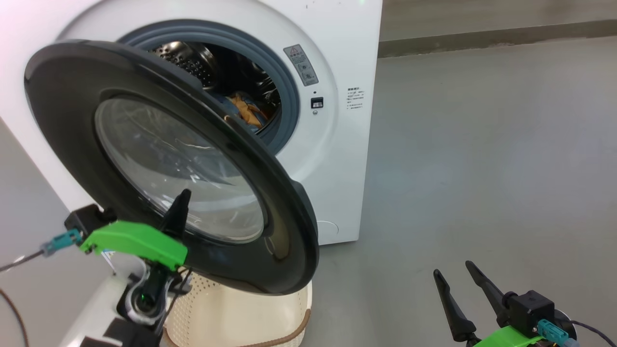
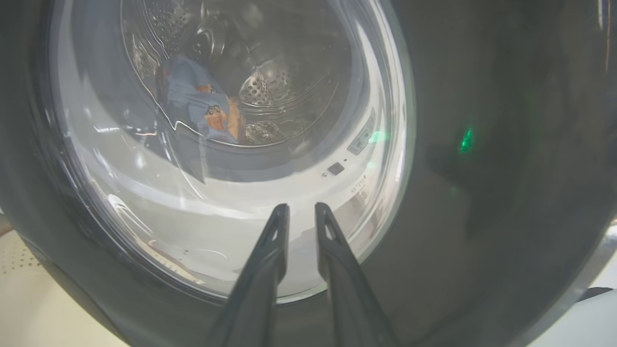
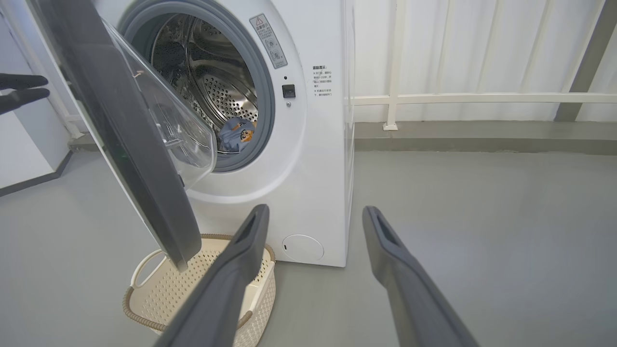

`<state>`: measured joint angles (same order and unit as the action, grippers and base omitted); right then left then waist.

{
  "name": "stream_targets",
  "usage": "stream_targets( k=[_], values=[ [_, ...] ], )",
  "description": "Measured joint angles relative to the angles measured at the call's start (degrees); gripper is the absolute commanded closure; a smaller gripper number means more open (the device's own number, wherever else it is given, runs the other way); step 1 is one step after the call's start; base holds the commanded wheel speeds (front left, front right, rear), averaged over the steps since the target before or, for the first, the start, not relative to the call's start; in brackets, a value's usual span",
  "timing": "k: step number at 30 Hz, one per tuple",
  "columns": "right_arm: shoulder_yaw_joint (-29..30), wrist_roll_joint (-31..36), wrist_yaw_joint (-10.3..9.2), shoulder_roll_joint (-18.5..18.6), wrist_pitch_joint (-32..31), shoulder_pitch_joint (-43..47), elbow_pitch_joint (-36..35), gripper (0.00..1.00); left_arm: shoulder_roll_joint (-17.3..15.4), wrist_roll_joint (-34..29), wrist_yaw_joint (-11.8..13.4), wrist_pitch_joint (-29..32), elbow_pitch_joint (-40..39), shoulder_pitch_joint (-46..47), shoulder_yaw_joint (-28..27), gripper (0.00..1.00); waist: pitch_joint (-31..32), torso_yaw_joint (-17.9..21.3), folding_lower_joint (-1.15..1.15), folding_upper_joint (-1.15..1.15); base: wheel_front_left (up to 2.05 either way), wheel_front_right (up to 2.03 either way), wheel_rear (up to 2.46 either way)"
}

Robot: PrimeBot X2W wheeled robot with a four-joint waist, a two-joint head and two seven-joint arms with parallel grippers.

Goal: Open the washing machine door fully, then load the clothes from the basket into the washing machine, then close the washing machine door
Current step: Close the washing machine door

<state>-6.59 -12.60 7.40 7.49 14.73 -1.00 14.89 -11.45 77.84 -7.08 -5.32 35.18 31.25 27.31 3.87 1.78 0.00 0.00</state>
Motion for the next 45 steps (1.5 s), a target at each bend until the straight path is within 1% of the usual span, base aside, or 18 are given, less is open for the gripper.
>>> stream_targets(
  k=[2,5,9,13,15,16,18,24,29,30,34,35,41,45],
  values=[
    [0.1,0.0,0.0,-0.1,0.0,0.2,-0.1,0.0,-1.0,-2.9,0.3,-2.4,-0.8,-1.5,0.8,0.0,0.0,-0.3,0.0,0.0,0.0,0.0,0.0],
    [0.2,0.0,0.0,-0.2,0.0,1.2,-0.2,0.0,-2.7,-7.1,1.6,-5.4,-2.5,-3.6,2.4,0.0,0.0,-0.7,0.0,0.0,0.0,0.0,0.0],
    [0.3,0.0,0.0,-0.3,0.0,1.2,-0.3,0.0,-5.3,-13.4,5.0,-8.0,-4.7,-7.0,3.5,0.0,0.0,-1.0,0.0,0.0,0.0,0.0,0.0],
    [0.6,0.0,0.0,-0.3,0.0,1.2,-0.5,0.0,-7.1,-18.8,7.6,-8.9,-8.1,-10.9,2.6,0.0,0.0,-1.1,0.0,0.0,0.0,0.0,0.0],
    [1.1,0.0,0.0,-0.3,0.0,1.2,-0.6,0.0,-7.5,-20.9,8.5,-8.9,-10.0,-13.2,0.3,0.0,0.0,-1.3,0.0,0.0,0.0,0.0,0.0],
    [1.3,0.0,0.0,-0.3,0.0,1.3,-0.7,0.0,-7.9,-23.0,8.9,-8.9,-11.1,-14.4,-0.7,0.0,0.0,-1.3,0.0,0.0,0.0,0.0,0.0],
    [1.4,0.0,0.0,-0.3,0.0,1.3,-0.8,0.0,-7.9,-25.1,8.9,-8.9,-13.0,-17.0,-3.0,0.0,0.0,-1.4,0.0,0.0,0.0,0.0,0.0],
    [1.6,0.1,0.0,-0.3,0.0,1.3,-0.9,0.0,-7.5,-31.8,8.8,-8.9,-15.6,-23.9,-7.6,0.0,-0.1,-1.7,0.0,0.0,0.0,0.0,0.0],
    [1.8,0.1,0.0,-0.3,0.0,1.3,-1.0,0.0,-7.3,-36.9,8.3,-8.9,-17.3,-26.0,-10.6,0.0,-0.1,-2.2,0.0,0.0,0.0,0.0,0.0],
    [1.8,0.1,0.0,-0.3,0.0,1.3,-1.0,0.0,-7.3,-36.9,8.3,-8.9,-17.3,-26.0,-10.6,0.0,-0.1,-2.2,0.0,0.0,0.0,0.0,0.0],
    [2.0,0.1,0.0,-0.3,0.0,1.3,-1.2,0.0,-7.4,-43.1,8.2,-8.9,-19.2,-28.0,-12.1,0.0,-0.1,-2.3,0.0,0.0,0.0,0.0,0.0],
    [2.0,0.1,0.0,-0.3,0.0,1.3,-1.3,0.0,-7.3,-44.2,7.8,-8.9,-19.6,-28.6,-12.7,0.0,-0.1,-2.3,0.0,0.0,0.0,0.0,0.0],
    [2.2,0.1,0.0,-0.4,0.0,1.3,-1.5,0.0,-5.6,-46.5,6.4,-8.9,-20.5,-32.3,-16.4,0.0,-0.3,-2.3,0.0,0.0,0.0,0.0,0.0],
    [2.7,0.5,0.0,-0.5,0.0,1.4,-1.7,0.0,-5.4,-47.9,5.8,-8.9,-21.0,-33.7,-19.1,0.0,-0.5,-2.4,0.0,0.0,0.0,0.0,0.0]
  ],
)
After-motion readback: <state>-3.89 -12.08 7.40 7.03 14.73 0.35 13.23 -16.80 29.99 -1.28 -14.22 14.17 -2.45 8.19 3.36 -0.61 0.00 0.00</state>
